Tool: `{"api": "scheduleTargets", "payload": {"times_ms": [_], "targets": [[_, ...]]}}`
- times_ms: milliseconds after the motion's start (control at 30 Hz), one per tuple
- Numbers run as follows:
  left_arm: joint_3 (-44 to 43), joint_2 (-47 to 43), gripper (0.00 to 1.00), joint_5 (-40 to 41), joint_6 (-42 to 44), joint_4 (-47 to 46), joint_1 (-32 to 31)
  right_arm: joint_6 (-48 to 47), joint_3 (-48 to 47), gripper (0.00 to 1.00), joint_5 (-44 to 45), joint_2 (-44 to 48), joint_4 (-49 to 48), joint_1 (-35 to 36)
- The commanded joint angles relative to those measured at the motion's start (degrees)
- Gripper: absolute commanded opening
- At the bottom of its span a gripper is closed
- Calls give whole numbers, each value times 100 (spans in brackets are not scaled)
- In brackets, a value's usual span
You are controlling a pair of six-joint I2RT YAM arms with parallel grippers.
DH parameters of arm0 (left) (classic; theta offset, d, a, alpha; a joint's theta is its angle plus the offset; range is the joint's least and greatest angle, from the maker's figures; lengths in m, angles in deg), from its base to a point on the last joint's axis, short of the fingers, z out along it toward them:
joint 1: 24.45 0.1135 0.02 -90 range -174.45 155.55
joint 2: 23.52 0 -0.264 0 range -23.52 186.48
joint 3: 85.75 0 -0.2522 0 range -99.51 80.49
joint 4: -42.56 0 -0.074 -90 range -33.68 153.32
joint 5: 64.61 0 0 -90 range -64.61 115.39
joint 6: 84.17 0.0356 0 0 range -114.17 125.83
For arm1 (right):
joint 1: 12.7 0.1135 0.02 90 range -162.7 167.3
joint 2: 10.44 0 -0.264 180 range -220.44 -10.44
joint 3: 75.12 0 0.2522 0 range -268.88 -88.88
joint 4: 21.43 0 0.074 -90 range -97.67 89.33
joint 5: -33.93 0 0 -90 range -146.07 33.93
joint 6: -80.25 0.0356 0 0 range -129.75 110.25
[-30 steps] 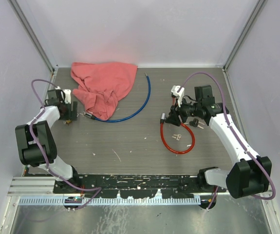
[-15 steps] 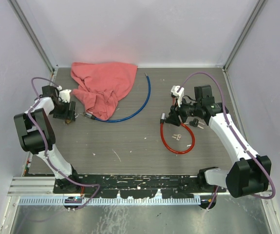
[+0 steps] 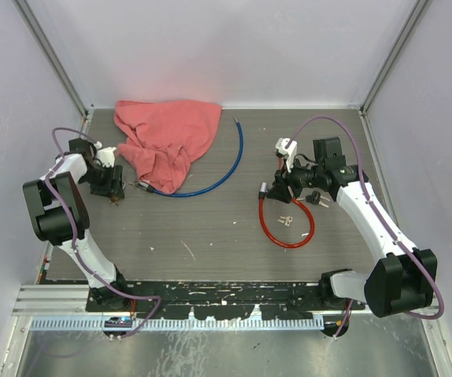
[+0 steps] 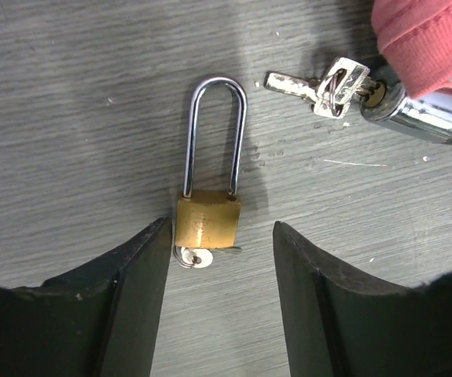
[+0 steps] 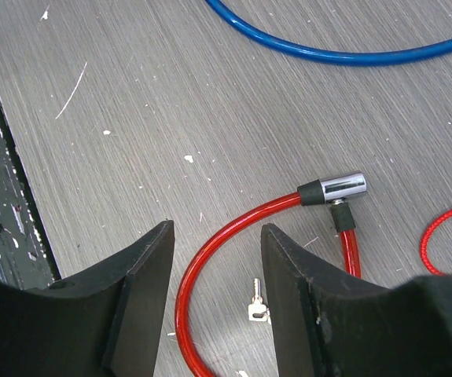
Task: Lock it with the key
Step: Pick up the lock from the center of the board.
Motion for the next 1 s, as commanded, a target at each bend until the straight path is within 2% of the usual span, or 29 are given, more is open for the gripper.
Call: {"api": "scheduleTargets", "payload": {"times_ms": [0,367,667,800,867,967], "targets": [[-93,69,57,281,-397,142,-3,-68,-63,54,-59,169,-67,33],[-150,327,55,1204,-640,-17,-411,-68,-73,54,-70,133,-66,26],[-186,368,40,1075,-729,-34,-465,-68,-74,54,-78,106,-64,32],[-152,242,26,777,-760,-51,-486,-77,-67,54,-95,94,-66,30],[-134,118,12,665,-834,-35,-492,-77,-58,54,-120,80,-70,30],[-62,-204,4,636,-1036,-83,-491,-79,-53,54,-220,64,-57,33]]}}
